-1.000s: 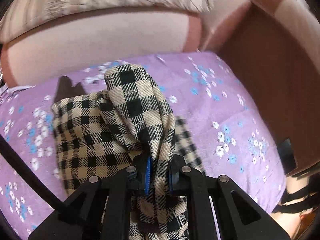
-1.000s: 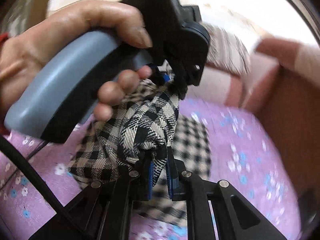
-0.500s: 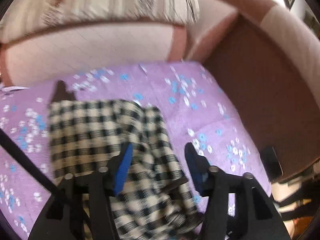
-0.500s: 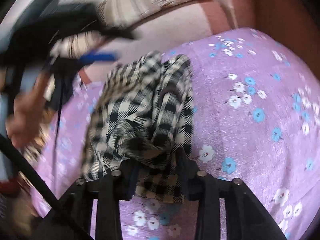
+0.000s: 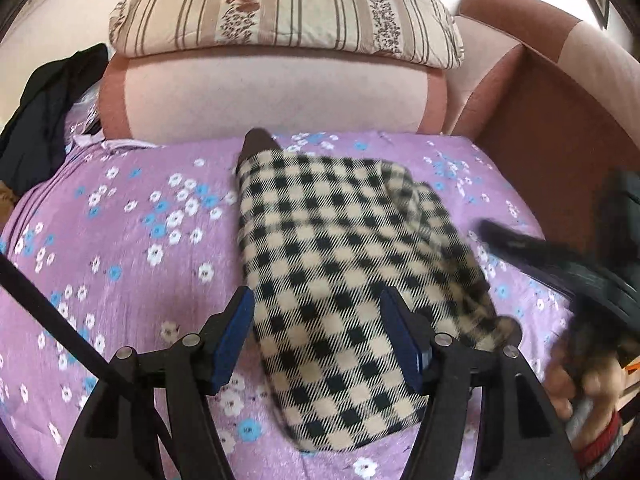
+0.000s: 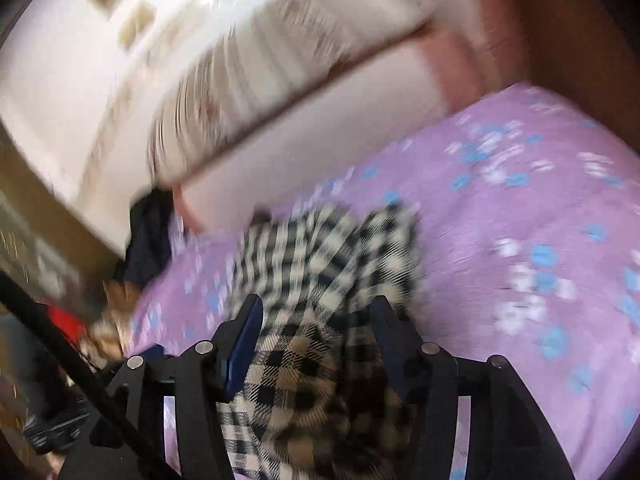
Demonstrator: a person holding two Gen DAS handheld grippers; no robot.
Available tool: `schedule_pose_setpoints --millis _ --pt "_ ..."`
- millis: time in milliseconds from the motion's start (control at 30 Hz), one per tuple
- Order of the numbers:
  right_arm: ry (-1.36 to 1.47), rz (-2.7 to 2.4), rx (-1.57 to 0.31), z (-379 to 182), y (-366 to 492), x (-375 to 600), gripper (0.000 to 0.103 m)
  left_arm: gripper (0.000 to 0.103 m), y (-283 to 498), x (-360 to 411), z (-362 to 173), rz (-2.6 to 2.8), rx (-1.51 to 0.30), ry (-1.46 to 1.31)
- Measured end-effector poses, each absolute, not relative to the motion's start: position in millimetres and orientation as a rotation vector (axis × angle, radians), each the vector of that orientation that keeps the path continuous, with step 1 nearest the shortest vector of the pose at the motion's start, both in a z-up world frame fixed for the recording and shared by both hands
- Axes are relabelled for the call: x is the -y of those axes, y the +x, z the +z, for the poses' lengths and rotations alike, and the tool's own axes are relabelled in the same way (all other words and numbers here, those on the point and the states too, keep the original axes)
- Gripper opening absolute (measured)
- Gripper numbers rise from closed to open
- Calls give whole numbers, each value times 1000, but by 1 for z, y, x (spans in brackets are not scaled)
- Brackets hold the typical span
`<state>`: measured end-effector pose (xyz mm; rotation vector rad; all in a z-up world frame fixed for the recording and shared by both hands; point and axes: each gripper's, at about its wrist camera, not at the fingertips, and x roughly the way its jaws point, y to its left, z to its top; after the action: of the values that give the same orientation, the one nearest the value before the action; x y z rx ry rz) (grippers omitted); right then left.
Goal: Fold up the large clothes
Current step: 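Lift the hem end with both grippers and fold it toward the collar, then lower the folded end onto the shirt and open both grippers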
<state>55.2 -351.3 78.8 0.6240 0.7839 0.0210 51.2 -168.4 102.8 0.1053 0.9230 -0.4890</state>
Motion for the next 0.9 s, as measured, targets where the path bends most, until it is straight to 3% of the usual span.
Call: schedule_pose_setpoints --millis 100,133,167,267,433,600,767,900 --pt "548 48 -892 49 86 336 60 64 47 170 97 -469 -904 133" --pt "541 56 -916 39 90 332 49 64 46 170 96 -464 -896 143" --pt "548 83 -936 32 93 330 22 64 46 171 96 -463 -890 145" --pt "561 97 -911 38 86 336 14 64 51 179 90 -465 -895 120" --pt "591 42 -825 64 68 361 11 64 47 202 73 -528 -930 106" --pt "593 -28 -915 35 67 373 11 64 33 219 38 -505 -933 220" --pt "599 -53 -981 21 67 376 31 65 28 220 13 -455 -958 291" --pt "592 -127 -843 58 41 392 33 64 24 204 27 -482 -978 195"
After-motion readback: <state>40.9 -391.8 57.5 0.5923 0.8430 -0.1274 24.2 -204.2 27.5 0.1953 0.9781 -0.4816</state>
